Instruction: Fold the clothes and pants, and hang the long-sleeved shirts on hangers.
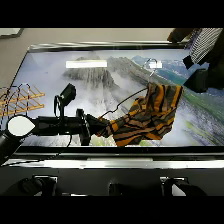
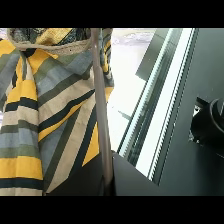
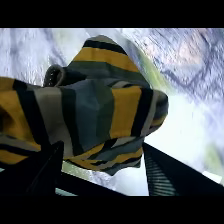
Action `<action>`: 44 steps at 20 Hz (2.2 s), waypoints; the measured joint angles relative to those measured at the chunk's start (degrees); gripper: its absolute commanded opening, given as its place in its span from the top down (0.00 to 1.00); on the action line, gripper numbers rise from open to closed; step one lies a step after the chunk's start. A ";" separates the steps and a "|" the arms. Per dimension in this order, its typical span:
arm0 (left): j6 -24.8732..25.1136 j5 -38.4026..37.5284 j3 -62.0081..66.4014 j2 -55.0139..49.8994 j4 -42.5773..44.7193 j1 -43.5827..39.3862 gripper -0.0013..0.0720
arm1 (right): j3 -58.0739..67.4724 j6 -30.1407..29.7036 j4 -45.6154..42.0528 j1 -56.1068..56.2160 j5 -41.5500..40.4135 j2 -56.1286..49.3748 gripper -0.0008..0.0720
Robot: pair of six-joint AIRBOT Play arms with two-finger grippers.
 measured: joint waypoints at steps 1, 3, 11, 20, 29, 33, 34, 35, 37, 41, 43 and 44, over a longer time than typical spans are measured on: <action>0.00 0.00 0.00 0.00 0.02 0.00 0.95 | 0.00 -7.85 2.60 -0.50 -0.42 -0.57 0.20; 0.00 0.00 0.00 -0.02 0.02 0.00 0.95 | -0.04 -19.19 7.30 -0.70 -1.33 -2.16 0.17; 0.00 -0.02 0.00 -0.07 0.04 0.00 0.95 | -0.55 -32.98 20.48 3.28 -0.09 -9.53 0.17; -0.17 -0.11 0.00 -0.07 0.20 0.02 0.88 | -0.74 -35.76 21.29 6.95 2.89 -14.84 0.95; -18.51 0.98 0.04 0.48 7.98 3.67 0.00 | -0.74 -35.71 16.20 7.21 6.56 -8.09 0.95; -37.62 1.57 0.04 1.07 18.10 12.26 0.00 | -0.74 -34.07 14.21 7.19 7.54 -4.33 0.95; -41.57 2.21 0.04 0.46 19.50 14.16 0.00 | -0.72 -33.48 14.01 7.19 7.87 -3.45 0.95; -44.72 3.10 0.02 -0.55 20.09 15.37 0.00 | -0.72 -32.87 13.46 7.19 8.17 -2.56 0.95; -48.81 5.22 0.02 -4.26 18.23 15.91 0.00 | -0.72 -31.04 12.22 7.19 8.81 -1.09 0.95; -43.95 12.41 1.07 -15.91 3.63 11.72 0.00 | -0.74 -27.47 10.05 7.19 9.66 0.42 0.95; -37.59 14.01 3.13 -22.12 -7.02 8.76 0.00 | -0.74 -26.64 9.51 7.19 9.84 0.68 0.95; -34.23 14.05 4.59 -25.03 -12.17 7.28 0.00 | -0.74 -26.38 9.20 7.19 9.88 0.74 0.95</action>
